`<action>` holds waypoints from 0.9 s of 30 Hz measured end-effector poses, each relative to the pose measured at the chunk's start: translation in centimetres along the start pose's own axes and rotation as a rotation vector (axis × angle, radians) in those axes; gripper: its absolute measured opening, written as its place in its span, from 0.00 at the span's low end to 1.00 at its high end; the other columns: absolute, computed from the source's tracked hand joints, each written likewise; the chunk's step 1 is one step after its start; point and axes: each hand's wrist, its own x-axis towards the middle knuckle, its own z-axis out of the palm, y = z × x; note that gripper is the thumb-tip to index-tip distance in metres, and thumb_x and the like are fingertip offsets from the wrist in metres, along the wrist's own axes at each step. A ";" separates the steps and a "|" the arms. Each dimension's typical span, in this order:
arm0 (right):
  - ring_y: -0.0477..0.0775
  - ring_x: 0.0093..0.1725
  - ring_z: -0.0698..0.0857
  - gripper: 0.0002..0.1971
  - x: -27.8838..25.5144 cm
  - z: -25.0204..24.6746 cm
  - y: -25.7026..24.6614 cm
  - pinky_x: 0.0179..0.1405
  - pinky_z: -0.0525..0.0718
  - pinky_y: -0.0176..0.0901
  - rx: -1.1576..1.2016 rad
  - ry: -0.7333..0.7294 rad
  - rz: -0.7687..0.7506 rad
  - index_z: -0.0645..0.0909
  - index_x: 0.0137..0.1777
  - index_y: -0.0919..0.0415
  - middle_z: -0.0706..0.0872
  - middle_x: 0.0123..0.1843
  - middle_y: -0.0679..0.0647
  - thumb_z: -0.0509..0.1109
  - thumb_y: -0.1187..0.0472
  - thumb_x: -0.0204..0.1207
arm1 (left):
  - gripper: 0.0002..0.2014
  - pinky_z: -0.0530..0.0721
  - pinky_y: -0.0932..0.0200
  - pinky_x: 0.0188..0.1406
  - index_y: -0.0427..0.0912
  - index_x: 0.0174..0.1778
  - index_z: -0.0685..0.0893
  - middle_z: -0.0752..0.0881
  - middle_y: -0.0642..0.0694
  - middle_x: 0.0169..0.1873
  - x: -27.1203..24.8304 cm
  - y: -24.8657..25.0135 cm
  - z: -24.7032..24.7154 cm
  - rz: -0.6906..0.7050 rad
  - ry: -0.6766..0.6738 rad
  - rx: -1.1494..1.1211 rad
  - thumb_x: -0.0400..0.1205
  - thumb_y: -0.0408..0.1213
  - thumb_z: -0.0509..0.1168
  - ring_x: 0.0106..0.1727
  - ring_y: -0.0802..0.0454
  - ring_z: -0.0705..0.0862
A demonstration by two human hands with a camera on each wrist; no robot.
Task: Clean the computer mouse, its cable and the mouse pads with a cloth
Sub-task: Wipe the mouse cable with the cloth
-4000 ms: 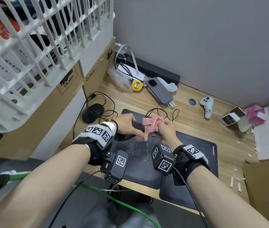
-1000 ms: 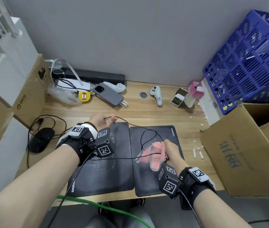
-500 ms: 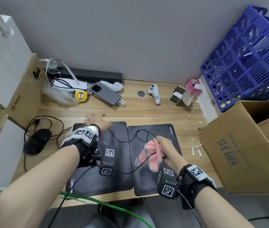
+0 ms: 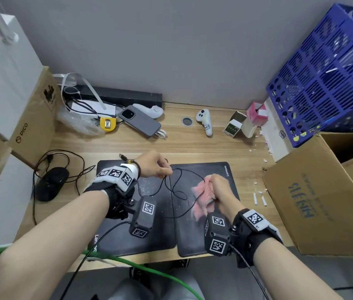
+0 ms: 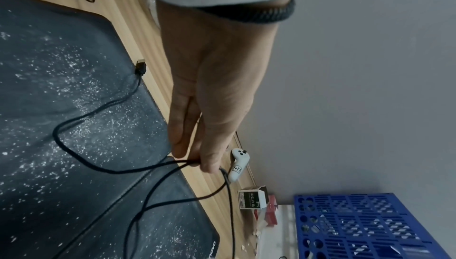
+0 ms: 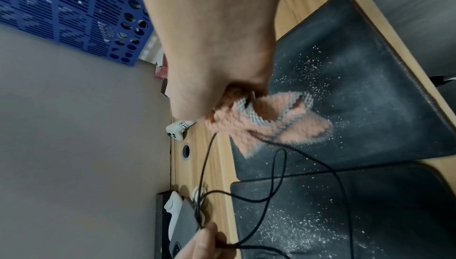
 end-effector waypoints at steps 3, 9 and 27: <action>0.58 0.36 0.87 0.10 0.7 -1.0 -0.4 0.40 0.82 0.56 0.020 0.203 -0.151 0.78 0.33 0.52 0.86 0.32 0.53 0.56 0.57 0.70 | 0.06 0.88 0.54 0.48 0.41 0.40 0.91 0.89 0.48 0.28 -0.2 -0.6 -0.7 -0.050 0.066 -0.071 0.76 0.40 0.75 0.33 0.54 0.86; 0.57 0.39 0.88 0.08 -0.6 2.0 -3.5 0.45 0.84 0.51 -0.330 -0.192 -0.351 0.86 0.41 0.51 0.89 0.37 0.52 0.71 0.48 0.74 | 0.03 0.89 0.55 0.46 0.42 0.36 0.91 0.90 0.43 0.30 -0.5 -0.2 -1.4 -0.090 0.122 -0.297 0.73 0.37 0.77 0.35 0.51 0.88; 0.50 0.40 0.88 0.08 -1.8 5.6 -2.8 0.36 0.82 0.43 -0.445 -0.169 -0.455 0.87 0.31 0.50 0.90 0.34 0.48 0.71 0.53 0.70 | 0.04 0.91 0.52 0.38 0.38 0.34 0.91 0.91 0.42 0.30 -0.9 2.4 0.0 0.099 0.140 0.093 0.74 0.33 0.76 0.31 0.49 0.90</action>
